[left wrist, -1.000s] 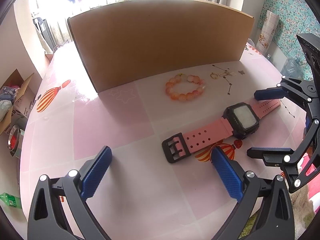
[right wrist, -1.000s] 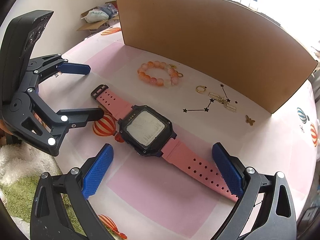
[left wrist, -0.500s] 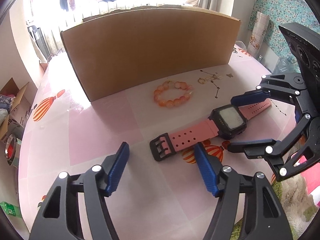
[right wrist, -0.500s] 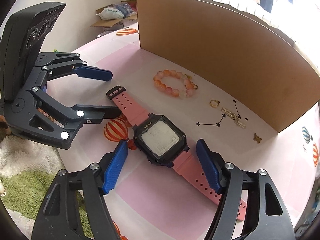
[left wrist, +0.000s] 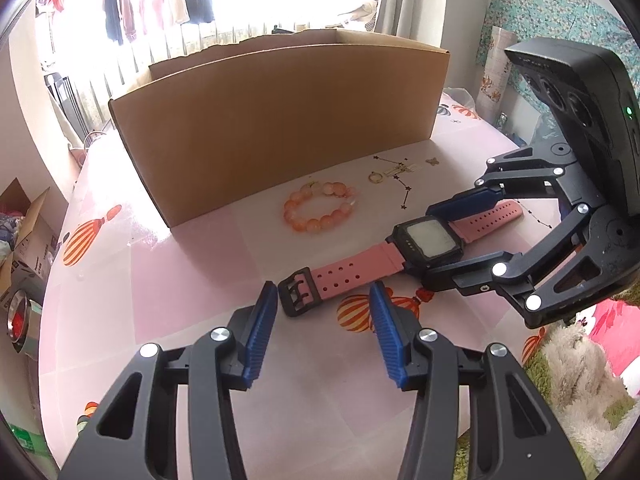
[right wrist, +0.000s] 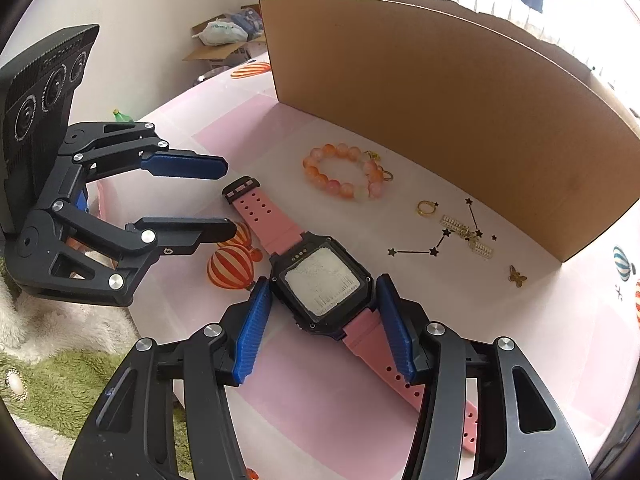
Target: Organize jewelry
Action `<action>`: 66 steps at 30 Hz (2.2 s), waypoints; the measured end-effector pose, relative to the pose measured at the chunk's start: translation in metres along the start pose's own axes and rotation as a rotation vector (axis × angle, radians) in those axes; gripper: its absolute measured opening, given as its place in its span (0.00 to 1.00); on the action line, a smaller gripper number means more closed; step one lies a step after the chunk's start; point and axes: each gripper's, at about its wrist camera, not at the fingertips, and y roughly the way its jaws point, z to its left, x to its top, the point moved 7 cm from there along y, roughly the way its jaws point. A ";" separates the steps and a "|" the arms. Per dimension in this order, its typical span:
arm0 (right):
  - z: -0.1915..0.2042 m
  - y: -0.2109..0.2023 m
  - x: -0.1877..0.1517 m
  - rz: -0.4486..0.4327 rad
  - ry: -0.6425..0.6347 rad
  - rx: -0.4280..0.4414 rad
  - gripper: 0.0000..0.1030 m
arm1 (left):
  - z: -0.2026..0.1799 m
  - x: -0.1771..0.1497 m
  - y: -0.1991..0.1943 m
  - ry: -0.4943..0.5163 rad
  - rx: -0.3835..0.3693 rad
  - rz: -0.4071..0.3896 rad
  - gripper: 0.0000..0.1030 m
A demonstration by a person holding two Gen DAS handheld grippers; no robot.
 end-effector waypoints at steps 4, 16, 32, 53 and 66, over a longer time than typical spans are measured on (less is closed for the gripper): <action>-0.004 -0.001 0.001 0.014 0.020 0.035 0.49 | -0.006 -0.001 -0.003 0.033 0.000 -0.010 0.45; -0.019 -0.008 0.004 0.040 0.094 0.143 0.48 | -0.016 -0.007 -0.010 0.113 0.044 -0.014 0.45; -0.019 -0.010 0.006 0.068 0.147 0.234 0.48 | -0.028 0.003 0.011 0.287 0.137 0.002 0.45; -0.025 -0.019 0.004 0.063 0.180 0.233 0.45 | -0.019 0.022 0.026 0.121 -0.002 0.089 0.13; -0.035 -0.036 -0.022 0.072 0.080 -0.043 0.45 | -0.017 0.022 0.025 0.105 -0.010 0.091 0.12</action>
